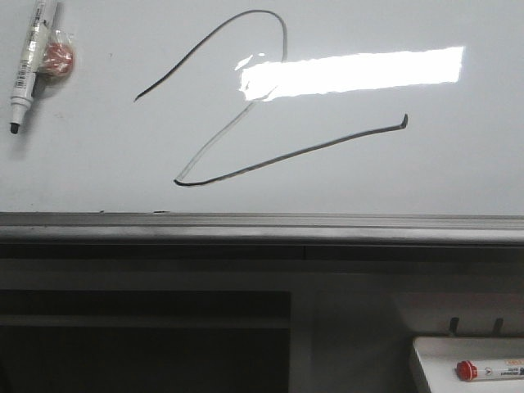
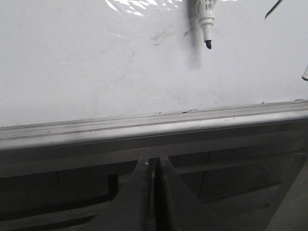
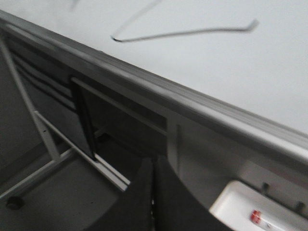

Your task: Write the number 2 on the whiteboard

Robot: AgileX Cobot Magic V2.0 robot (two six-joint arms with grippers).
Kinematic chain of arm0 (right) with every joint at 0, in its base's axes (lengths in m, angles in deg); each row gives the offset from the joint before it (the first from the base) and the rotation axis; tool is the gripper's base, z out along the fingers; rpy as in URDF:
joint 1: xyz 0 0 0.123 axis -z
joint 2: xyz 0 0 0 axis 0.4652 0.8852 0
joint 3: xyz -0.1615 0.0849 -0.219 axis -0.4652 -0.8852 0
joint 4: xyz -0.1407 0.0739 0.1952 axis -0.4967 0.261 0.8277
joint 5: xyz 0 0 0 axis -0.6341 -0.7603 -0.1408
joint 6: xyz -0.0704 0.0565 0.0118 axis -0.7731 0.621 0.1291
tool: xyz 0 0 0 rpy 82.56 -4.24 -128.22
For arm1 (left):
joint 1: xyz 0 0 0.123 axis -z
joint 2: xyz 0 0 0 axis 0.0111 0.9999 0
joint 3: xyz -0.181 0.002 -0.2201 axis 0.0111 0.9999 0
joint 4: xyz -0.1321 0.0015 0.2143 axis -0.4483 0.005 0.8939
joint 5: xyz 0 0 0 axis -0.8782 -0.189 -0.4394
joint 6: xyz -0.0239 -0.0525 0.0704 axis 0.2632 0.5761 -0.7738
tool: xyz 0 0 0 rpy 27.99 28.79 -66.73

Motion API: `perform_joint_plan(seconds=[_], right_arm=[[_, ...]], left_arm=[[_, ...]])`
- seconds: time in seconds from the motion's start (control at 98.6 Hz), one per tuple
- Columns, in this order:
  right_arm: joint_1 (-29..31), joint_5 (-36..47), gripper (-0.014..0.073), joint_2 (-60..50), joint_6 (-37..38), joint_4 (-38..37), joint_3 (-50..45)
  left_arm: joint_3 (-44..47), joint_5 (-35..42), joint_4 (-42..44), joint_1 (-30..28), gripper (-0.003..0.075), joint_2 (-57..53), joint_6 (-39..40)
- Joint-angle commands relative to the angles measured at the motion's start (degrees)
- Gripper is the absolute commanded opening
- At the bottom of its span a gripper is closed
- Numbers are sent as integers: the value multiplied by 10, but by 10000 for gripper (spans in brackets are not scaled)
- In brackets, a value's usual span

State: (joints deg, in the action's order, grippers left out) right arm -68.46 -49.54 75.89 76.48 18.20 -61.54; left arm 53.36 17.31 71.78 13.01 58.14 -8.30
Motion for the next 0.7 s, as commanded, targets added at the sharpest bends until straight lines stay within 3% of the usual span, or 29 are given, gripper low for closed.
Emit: perform_joint_plan(seconds=[0.0, 0.081, 0.213, 0.69], right_arm=[[56, -4, -71, -39, 42, -42, -17], [95, -105, -71, -101, 42, -46, -19], [128, -173, -71, -202, 42, -46, -19], [132, -168, -71, -196, 42, -46, -19]], left_arm=[[6, 30, -2, -2, -20, -16, 7], [6, 30, -2, -2, -20, -16, 7], [6, 30, -2, -2, -20, -16, 7], [6, 29, -7, -2, -20, -16, 7]])
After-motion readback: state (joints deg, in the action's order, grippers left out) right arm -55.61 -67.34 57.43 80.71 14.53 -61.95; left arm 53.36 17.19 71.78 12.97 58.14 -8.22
